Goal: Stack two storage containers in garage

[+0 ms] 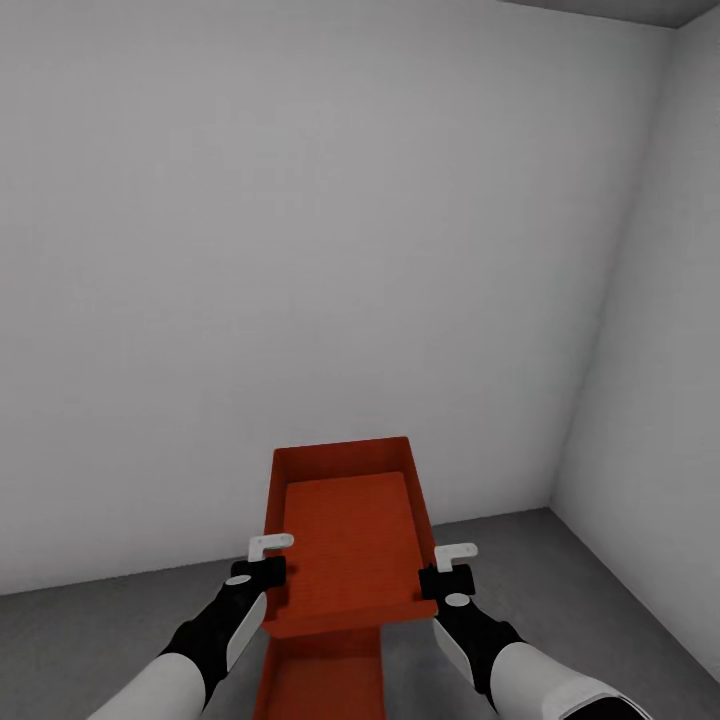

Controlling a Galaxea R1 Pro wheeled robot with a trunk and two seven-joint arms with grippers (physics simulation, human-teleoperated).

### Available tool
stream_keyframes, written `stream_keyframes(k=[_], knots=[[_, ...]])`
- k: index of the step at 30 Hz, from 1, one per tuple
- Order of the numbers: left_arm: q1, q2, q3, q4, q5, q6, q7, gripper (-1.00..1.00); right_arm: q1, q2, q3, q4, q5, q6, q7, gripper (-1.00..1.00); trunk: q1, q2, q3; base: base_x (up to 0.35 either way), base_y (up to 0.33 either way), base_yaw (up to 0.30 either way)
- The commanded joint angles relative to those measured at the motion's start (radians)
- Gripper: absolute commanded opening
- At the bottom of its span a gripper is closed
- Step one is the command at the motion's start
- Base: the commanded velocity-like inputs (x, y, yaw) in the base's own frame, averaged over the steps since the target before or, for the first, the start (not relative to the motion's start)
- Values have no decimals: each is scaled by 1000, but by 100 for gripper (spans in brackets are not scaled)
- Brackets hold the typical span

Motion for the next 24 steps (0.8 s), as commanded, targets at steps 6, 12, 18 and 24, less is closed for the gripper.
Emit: stream_keyframes(k=[6, 12, 18, 24], knots=[[-1, -16, 11, -36, 42, 6, 56, -100, 0, 40, -29, 3, -15, -9, 1, -100, 0, -1, -2, 0, 0, 0], [-1, -16, 11, -36, 42, 6, 56, -100, 0, 40, -29, 3, -15, -7, 1, -100, 0, -1, -2, 0, 0, 0], [-1, -16, 11, -36, 42, 6, 56, -100, 0, 40, -29, 3, -15, -6, 1, -100, 0, -1, -2, 0, 0, 0], [-1, -17, 11, -36, 42, 6, 56, -100, 0, 40, -29, 3, -15, -6, 4, -100, 0, -1, -7, 0, 0, 0]])
